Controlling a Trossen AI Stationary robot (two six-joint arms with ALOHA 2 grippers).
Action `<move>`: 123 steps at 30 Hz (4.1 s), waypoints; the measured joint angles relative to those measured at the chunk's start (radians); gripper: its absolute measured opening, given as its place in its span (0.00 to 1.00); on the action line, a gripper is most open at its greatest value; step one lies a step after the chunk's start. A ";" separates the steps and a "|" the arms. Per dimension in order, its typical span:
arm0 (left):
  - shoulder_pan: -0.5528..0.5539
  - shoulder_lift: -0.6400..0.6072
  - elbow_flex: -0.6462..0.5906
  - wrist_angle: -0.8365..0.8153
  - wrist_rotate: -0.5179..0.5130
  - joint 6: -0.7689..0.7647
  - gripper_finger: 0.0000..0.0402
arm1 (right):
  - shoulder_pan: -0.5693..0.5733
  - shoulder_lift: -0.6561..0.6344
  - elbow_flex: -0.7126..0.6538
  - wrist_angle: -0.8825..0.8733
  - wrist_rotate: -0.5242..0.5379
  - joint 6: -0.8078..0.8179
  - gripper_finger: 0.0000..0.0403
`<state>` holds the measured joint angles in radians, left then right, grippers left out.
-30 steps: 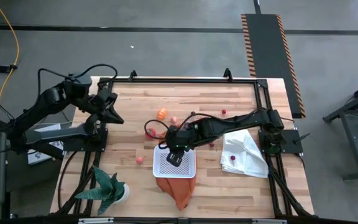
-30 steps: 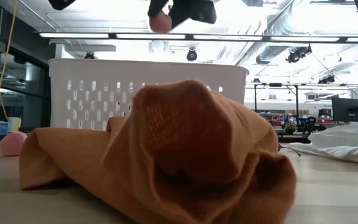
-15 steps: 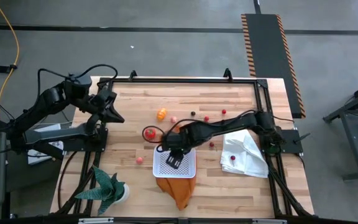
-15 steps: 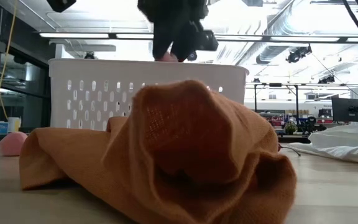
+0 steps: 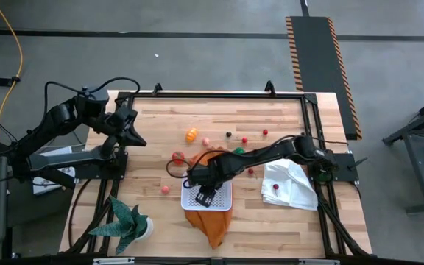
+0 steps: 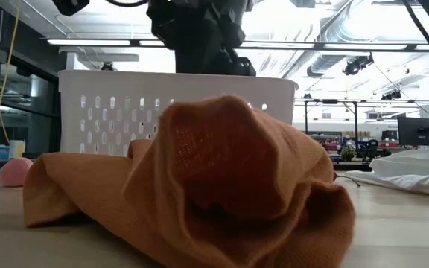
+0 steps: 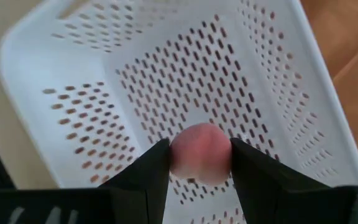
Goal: Pick and placing Produce into tupperware
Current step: Put the top pink peach into the white basket, then put the red raspberry into the white basket
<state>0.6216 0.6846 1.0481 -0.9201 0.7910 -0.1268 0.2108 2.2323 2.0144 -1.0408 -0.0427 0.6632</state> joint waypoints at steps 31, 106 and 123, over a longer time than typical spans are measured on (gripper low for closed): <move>0.000 -0.002 0.000 -0.057 -0.026 0.022 0.00 | 0.021 0.089 -0.001 0.044 0.044 0.063 0.36; 0.000 -0.002 0.000 -0.064 -0.097 0.044 0.00 | -0.075 -0.365 0.328 -0.464 0.396 -0.122 0.51; 0.000 0.000 0.000 -0.063 -0.167 0.044 0.00 | -0.076 -0.530 0.326 -0.531 0.599 -0.147 0.51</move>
<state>0.6212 0.6843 1.0481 -0.9833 0.6240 -0.0832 0.1349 1.7020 2.3402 -1.5713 0.5563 0.5163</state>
